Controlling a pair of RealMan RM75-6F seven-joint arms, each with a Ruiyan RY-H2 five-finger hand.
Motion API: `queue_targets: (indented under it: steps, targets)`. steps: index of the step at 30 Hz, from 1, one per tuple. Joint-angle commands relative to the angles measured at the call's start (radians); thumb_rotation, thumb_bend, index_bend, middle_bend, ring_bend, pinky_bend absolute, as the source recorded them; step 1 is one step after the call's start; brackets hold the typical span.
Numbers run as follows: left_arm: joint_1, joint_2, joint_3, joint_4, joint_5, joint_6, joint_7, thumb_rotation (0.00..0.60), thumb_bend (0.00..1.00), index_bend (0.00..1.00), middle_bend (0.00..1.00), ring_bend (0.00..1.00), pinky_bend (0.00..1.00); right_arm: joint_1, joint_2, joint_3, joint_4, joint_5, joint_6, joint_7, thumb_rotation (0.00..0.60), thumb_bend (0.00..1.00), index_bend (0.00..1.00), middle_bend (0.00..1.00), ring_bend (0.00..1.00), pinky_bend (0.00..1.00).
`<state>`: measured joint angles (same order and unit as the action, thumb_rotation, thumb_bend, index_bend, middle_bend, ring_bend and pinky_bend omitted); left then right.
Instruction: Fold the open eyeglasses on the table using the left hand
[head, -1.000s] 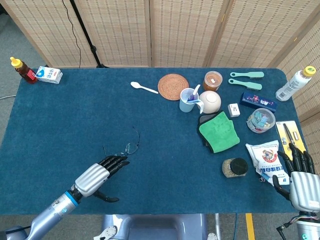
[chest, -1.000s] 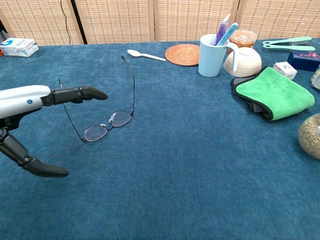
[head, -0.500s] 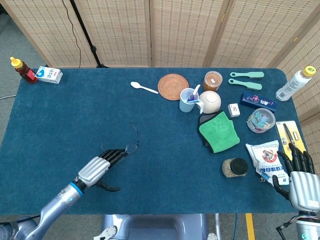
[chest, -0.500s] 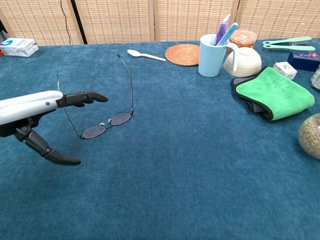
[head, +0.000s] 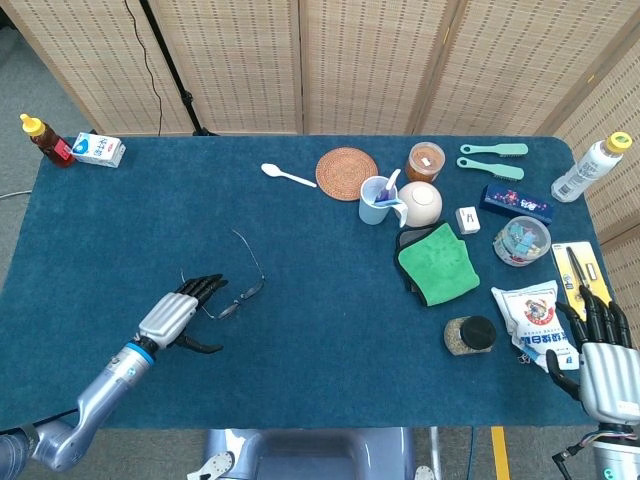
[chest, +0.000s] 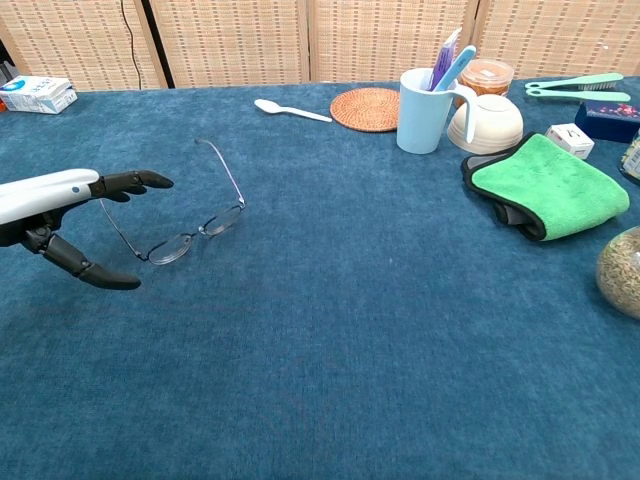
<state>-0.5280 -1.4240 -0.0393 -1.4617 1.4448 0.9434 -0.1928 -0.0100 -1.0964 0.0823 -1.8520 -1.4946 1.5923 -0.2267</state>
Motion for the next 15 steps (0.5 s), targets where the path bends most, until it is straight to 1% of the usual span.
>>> queue_targets:
  steps: [1, 8, 11, 15]
  targets:
    - [0.000, 0.005, -0.002, 0.001, 0.001, 0.008, -0.006, 0.412, 0.07, 0.07, 0.04, 0.03, 0.07, 0.000, 0.001, 0.000, -0.002, 0.000, 0.000, -0.001, 0.600, 0.43, 0.18, 0.00, 0.00, 0.00]
    - [0.006, 0.055, 0.001, -0.032, 0.027, 0.050, -0.010, 0.412, 0.07, 0.07, 0.04, 0.03, 0.07, -0.004, 0.004, -0.001, -0.006, -0.007, 0.008, -0.001, 0.600, 0.43, 0.18, 0.00, 0.00, 0.00]
    - [0.005, 0.077, 0.009, -0.024, 0.052, 0.070, 0.024, 0.413, 0.07, 0.06, 0.04, 0.03, 0.07, -0.006, 0.007, -0.001, -0.006, -0.009, 0.011, 0.002, 0.600, 0.43, 0.18, 0.00, 0.00, 0.00]
    - [-0.010, 0.126, 0.025, -0.020, 0.058, 0.043, 0.114, 0.436, 0.07, 0.00, 0.00, 0.00, 0.02, -0.005, 0.006, -0.002, -0.004, -0.010, 0.008, 0.005, 0.600, 0.43, 0.18, 0.00, 0.00, 0.00]
